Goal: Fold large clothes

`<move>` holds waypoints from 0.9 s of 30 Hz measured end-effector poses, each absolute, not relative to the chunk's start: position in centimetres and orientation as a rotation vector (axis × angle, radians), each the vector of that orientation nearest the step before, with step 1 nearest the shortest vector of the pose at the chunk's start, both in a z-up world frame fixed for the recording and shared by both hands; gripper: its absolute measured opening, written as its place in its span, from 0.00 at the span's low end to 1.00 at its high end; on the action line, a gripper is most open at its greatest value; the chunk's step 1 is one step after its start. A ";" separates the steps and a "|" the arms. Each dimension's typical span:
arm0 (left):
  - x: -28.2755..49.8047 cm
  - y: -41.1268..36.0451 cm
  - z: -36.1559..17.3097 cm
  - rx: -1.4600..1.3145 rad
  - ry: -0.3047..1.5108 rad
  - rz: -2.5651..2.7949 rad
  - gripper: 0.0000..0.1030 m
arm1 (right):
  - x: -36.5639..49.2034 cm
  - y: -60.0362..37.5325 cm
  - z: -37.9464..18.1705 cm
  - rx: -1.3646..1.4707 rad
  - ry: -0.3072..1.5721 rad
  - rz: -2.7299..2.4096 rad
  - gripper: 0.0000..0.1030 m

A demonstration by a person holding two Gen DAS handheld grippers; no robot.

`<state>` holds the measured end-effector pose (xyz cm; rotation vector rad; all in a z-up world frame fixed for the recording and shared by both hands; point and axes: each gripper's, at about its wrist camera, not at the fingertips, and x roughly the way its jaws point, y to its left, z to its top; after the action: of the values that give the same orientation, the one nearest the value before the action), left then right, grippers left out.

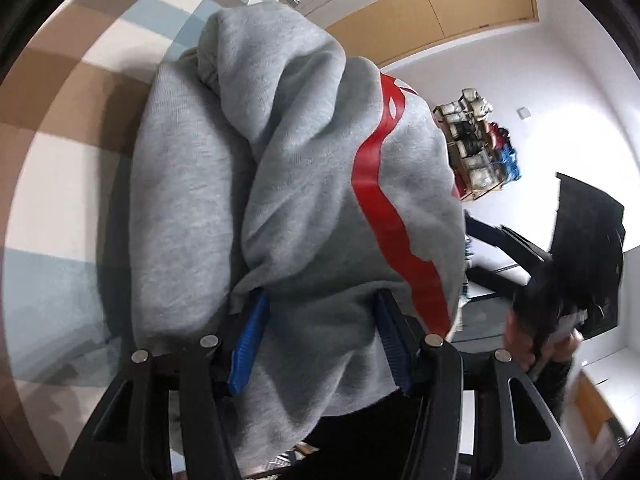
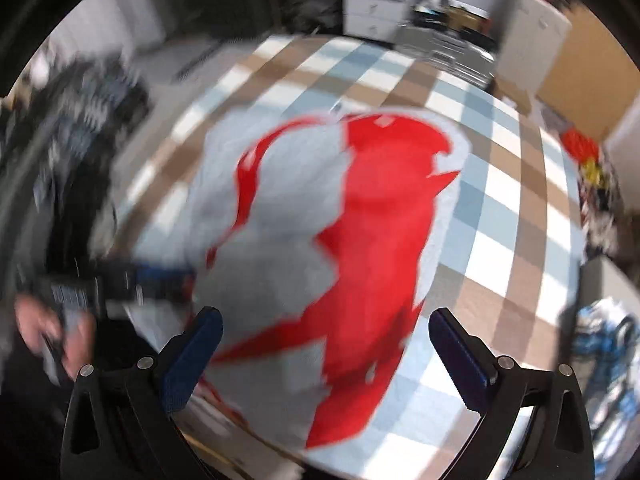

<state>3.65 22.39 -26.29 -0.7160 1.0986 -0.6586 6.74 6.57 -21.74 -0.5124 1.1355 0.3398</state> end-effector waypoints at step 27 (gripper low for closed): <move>13.6 22.9 -21.4 -0.587 1.102 -0.498 0.03 | 5.5 0.5 -25.2 -0.041 1.119 0.452 1.00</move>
<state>13.60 22.87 -21.44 -0.5874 1.1016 -0.4981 5.52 0.48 -25.22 -0.0410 1.1193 0.4524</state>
